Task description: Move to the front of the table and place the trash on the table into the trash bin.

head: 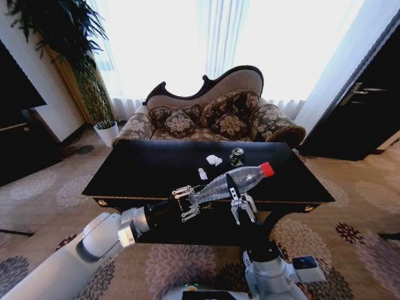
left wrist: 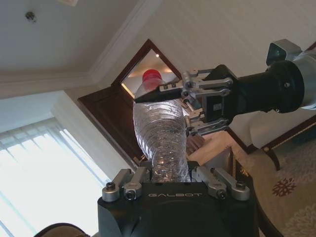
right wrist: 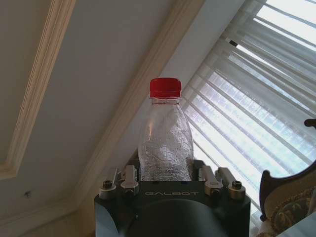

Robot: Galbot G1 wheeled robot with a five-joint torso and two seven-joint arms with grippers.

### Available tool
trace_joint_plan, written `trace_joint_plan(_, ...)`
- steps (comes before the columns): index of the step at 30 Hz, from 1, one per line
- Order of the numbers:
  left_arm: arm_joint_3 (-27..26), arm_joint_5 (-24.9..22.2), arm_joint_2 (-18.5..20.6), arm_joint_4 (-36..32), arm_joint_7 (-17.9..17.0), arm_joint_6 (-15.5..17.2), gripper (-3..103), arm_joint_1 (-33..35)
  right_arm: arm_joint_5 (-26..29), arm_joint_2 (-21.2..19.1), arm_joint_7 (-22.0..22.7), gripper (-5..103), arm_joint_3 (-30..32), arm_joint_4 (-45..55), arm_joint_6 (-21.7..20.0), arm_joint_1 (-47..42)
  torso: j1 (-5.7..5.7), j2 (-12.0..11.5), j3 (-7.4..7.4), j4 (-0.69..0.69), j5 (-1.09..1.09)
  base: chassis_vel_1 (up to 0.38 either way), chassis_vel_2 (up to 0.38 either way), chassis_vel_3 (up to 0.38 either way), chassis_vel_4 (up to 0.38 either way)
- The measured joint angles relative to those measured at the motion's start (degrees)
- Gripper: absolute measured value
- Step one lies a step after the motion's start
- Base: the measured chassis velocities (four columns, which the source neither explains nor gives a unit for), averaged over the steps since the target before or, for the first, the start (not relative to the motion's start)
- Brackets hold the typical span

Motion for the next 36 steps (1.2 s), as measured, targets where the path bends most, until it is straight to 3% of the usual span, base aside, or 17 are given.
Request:
trace_joint_plan(2,-0.5,-0.1,0.1,-0.1,0.2,-0.1,31,0.3,0.0,0.0,-0.1,49,0.1,0.0,0.0,0.0,0.00,0.0,0.00,0.00,0.00,0.000,0.000,0.000,0.000)
trace_joint_plan(3,-1.2,-0.1,0.1,-0.2,0.3,-0.3,31,0.9,0.0,-0.1,-0.3,42,0.3,0.0,0.1,-0.1,0.00,0.0,0.00,0.00,0.00,0.000,0.000,0.000,0.000)
trace_joint_plan(9,-3.4,-1.0,-0.1,-0.8,0.3,-0.3,31,3.0,0.1,-0.4,-1.1,31,1.1,0.0,0.5,-0.2,0.00,0.0,0.00,0.00,0.00,0.000,0.000,0.000,0.000)
trace_joint_plan(13,-4.5,-2.0,-0.2,-1.0,0.0,0.3,34,3.6,0.5,-0.5,-1.4,31,1.4,0.0,0.7,-0.2,0.00,0.0,0.00,0.00,0.00,0.000,0.000,0.000,0.000)
trace_joint_plan(17,-6.7,-3.3,-0.2,-0.7,-0.5,0.7,56,4.5,1.8,-0.8,-1.9,28,2.6,0.1,1.5,-0.3,0.00,0.0,0.00,0.00,0.01,0.000,0.000,0.000,0.000)
trace_joint_plan(19,-6.9,-3.6,-0.2,-0.6,-0.6,0.7,56,4.6,2.0,-0.9,-2.1,25,2.8,0.1,1.6,-0.3,0.00,0.0,0.00,0.00,0.00,0.000,0.000,0.000,0.000)
trace_joint_plan(22,-8.9,-5.6,-1.2,-0.3,-1.1,0.8,72,5.3,3.3,-1.5,-2.9,22,4.1,0.1,1.8,-0.3,0.00,0.0,0.00,0.00,0.00,0.000,0.000,0.000,0.000)
trace_joint_plan(23,-8.9,-5.6,-1.2,-0.3,-1.1,0.8,72,5.3,3.3,-1.5,-2.9,22,4.1,0.1,1.8,-0.3,0.00,0.0,0.00,0.00,0.00,0.000,0.000,0.000,0.000)
trace_joint_plan(25,-10.2,-6.8,-2.5,-0.2,-1.3,0.9,77,5.7,3.9,-1.8,-3.7,21,4.6,0.1,2.0,-0.2,0.00,0.0,0.00,-0.01,0.01,0.000,0.000,0.000,0.000)
trace_joint_plan(29,-13.4,-9.8,-9.9,0.0,-2.6,1.8,97,7.9,5.6,-2.1,-8.2,21,5.8,0.1,3.4,-0.1,0.00,0.0,0.00,0.00,0.00,0.000,0.000,0.000,0.000)
trace_joint_plan(30,-13.4,-9.8,-9.9,0.0,-2.6,1.8,97,7.9,5.6,-2.1,-8.2,21,5.8,0.1,3.4,-0.1,0.00,0.0,0.00,0.00,0.00,0.000,0.000,0.000,0.000)
trace_joint_plan(33,-14.9,-12.3,-16.0,-0.9,-2.7,2.2,100,10.7,7.3,-2.5,-11.1,21,6.6,-1.0,4.5,0.2,0.00,0.0,0.00,0.00,0.01,0.000,0.000,0.000,0.000)
trace_joint_plan(36,-16.0,-13.5,-17.9,-1.2,-2.4,2.3,100,11.5,8.2,-2.6,-12.0,21,7.1,-1.4,4.7,0.5,-0.01,0.0,0.00,0.00,0.01,0.000,0.000,0.000,0.000)
